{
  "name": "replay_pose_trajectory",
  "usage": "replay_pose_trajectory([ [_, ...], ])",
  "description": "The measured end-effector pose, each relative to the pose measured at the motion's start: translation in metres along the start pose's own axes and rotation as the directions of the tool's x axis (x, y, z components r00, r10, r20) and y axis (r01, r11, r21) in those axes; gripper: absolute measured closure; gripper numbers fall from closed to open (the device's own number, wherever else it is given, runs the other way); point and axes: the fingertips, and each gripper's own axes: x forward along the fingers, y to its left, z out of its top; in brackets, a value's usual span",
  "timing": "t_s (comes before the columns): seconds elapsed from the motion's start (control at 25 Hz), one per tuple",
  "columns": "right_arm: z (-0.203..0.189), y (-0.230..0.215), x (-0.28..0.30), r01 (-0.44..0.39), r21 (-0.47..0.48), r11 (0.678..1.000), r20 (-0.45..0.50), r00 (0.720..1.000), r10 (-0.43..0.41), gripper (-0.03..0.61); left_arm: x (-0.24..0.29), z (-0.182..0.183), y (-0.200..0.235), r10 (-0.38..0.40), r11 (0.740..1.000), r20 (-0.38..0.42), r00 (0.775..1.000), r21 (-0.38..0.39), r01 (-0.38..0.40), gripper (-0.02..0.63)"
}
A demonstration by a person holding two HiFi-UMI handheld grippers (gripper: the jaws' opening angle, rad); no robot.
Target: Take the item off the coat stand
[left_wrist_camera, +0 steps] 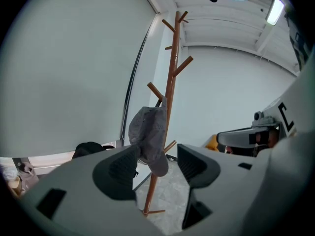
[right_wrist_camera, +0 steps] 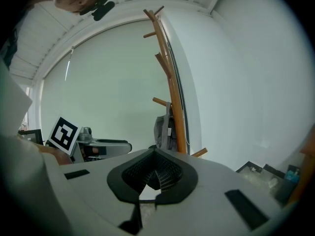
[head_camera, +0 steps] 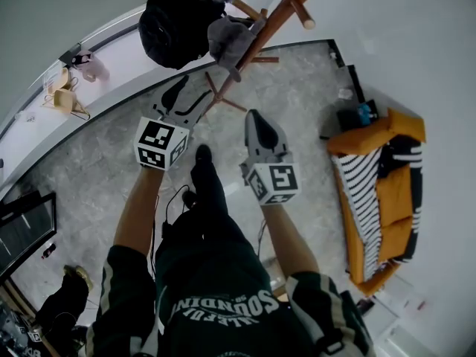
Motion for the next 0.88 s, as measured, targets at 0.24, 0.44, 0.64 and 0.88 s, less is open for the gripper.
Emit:
replay_pose_trajectory([
  [0.24,-0.003,-0.002,0.001,0.005,0.008,1.000,-0.009,1.000,-0.005,0.579,0.015,0.000,0.014,0.000,1.000,-0.004,1.000,-0.024,0.000,0.377],
  [0.44,-0.007,-0.009,0.003,0.007,0.005,1.000,-0.017,1.000,-0.007,0.579,0.035,0.002,0.026,0.006,1.000,-0.008,1.000,-0.009,-0.006,0.377],
  [0.64,-0.011,-0.012,0.006,0.001,-0.004,1.000,-0.035,0.999,-0.002,0.579,0.061,0.005,0.038,0.008,1.000,-0.017,1.000,0.022,-0.007,0.377],
  [0.88,-0.014,-0.021,0.007,0.026,0.011,1.000,-0.042,0.999,-0.025,0.579,0.091,0.014,0.054,0.003,0.999,-0.025,1.000,0.054,-0.001,0.377],
])
